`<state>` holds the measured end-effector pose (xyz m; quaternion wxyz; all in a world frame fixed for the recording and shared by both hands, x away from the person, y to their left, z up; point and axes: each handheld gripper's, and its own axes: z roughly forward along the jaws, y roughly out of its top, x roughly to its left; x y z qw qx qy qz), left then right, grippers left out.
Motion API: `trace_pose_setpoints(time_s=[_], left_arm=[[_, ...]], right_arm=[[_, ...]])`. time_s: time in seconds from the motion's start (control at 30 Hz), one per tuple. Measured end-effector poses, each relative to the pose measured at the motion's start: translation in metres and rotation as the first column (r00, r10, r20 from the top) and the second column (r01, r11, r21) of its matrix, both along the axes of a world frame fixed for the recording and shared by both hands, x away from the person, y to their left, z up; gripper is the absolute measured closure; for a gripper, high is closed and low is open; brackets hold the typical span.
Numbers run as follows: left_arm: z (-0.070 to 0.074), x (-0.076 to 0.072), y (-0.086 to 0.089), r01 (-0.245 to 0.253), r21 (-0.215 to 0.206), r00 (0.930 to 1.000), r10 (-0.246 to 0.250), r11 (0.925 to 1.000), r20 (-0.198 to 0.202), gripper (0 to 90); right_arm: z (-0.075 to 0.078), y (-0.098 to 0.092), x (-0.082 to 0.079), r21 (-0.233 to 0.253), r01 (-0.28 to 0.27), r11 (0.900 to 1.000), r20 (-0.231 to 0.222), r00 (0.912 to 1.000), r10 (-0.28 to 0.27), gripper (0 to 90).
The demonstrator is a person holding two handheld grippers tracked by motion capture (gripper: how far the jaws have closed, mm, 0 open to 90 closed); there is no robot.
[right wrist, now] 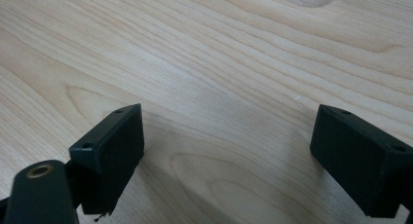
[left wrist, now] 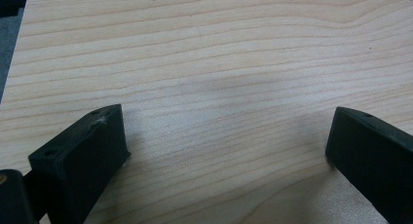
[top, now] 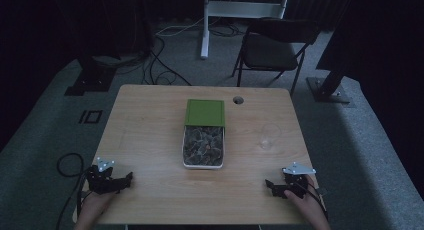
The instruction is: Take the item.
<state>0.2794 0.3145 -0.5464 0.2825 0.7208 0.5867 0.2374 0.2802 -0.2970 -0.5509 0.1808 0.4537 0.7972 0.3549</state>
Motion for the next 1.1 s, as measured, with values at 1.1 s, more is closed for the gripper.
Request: trace_pose_setpoints(time_s=[1.1], left_arm=[[0.000,0.001,0.000,-0.005,0.001,1.0000,0.005,1.0000,0.001,1.9]], right_arm=[[0.008,0.012,-0.005,-0.004,0.019,1.000,0.019,0.9996,-0.019,13.9]])
